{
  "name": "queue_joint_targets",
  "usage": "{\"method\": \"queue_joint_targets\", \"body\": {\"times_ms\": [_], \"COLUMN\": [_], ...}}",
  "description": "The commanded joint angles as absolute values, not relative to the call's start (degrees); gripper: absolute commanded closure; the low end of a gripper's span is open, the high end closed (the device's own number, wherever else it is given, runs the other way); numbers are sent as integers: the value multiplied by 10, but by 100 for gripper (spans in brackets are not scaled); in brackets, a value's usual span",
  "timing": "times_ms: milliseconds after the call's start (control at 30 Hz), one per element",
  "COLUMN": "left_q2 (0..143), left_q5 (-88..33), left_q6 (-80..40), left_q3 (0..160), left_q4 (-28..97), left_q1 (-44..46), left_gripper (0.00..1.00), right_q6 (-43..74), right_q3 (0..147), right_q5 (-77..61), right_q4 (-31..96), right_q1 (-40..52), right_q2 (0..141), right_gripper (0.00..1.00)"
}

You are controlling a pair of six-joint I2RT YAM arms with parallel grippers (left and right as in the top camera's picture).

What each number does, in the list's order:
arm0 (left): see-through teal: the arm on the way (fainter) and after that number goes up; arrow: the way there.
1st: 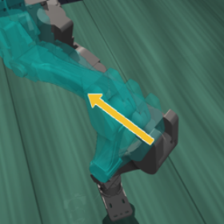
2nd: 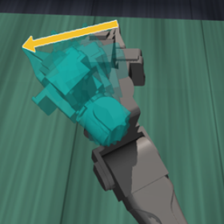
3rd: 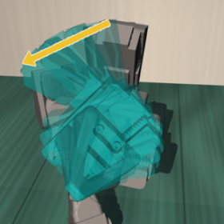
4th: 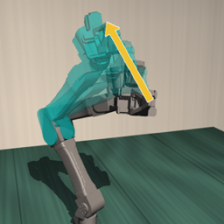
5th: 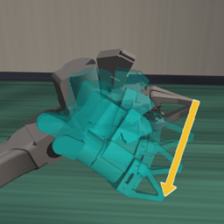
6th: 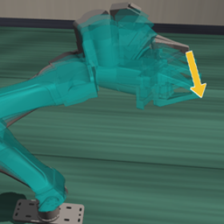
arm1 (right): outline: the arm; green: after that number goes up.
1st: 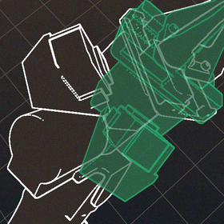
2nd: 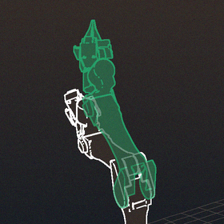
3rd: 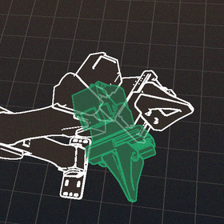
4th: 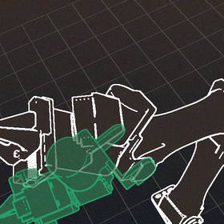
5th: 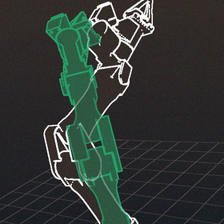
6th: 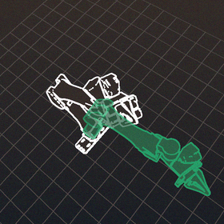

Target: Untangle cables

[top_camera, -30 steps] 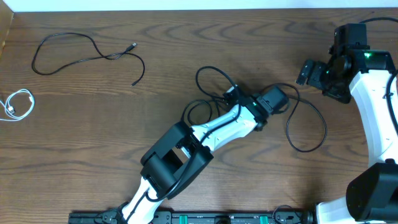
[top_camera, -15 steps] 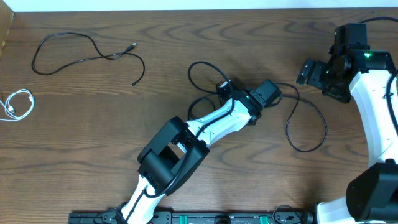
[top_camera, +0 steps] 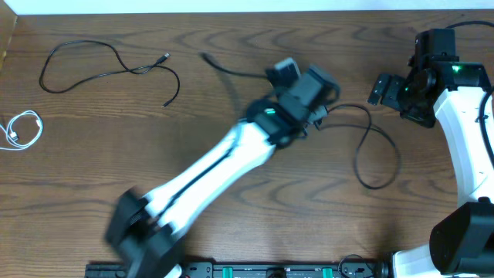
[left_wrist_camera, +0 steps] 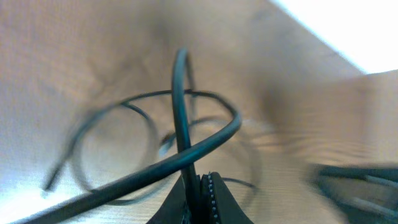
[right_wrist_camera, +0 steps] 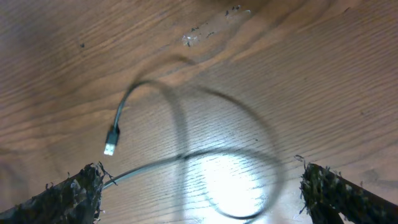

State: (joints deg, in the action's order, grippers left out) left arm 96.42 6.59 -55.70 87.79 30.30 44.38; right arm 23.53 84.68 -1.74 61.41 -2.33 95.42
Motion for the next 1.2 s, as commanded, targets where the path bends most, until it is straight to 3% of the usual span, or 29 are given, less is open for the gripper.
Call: {"method": "queue_joint_targets", "body": {"times_ms": [0,400,567,800,1167], "left_q2": [896,783,820,877,879], "left_q5": [34,-165,-192,-418,-491], "left_q6": [-453,-356,-355,-300,-322], "left_q3": [885,884,884,884,885], "left_q4": [305,349,420,370,324], "left_q1": [425,291,289,294,283], "left_gripper": [92,92,92,92,92], "right_q6": [242,248,248,207,156], "right_q3": [846,846,846,846,846], "right_q5": [-19,-26,-80,-216,-304], "right_q4": [613,611,605,575,553], "right_q1": [-22,-12,-4,18,64], "right_q2": [957,957,957,957,957], "right_gripper": [1,1,1,1,1]}}
